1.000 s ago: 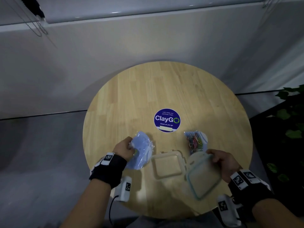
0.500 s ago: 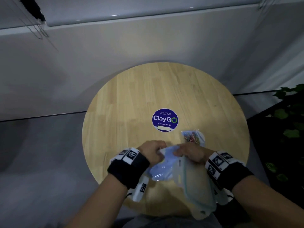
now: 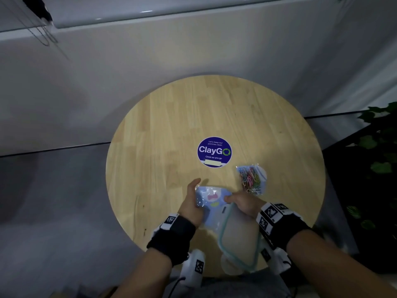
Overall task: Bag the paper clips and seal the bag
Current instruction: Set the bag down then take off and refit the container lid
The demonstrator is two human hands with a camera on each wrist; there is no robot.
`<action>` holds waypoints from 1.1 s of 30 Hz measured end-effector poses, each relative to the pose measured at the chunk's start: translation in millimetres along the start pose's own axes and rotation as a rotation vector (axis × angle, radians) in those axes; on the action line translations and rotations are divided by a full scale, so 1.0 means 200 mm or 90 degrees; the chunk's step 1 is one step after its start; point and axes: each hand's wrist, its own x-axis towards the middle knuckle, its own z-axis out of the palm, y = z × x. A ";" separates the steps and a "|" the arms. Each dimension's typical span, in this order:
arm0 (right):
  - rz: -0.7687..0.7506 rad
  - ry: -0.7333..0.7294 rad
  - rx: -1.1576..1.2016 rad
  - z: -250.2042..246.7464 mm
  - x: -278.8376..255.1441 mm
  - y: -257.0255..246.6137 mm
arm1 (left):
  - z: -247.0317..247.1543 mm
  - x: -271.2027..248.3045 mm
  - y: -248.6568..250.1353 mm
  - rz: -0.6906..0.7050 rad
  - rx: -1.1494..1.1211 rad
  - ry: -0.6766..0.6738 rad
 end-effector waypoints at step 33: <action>-0.031 -0.140 -0.162 0.03 0.01 0.13 | 0.03 0.11 -0.03 0.073 0.748 -0.010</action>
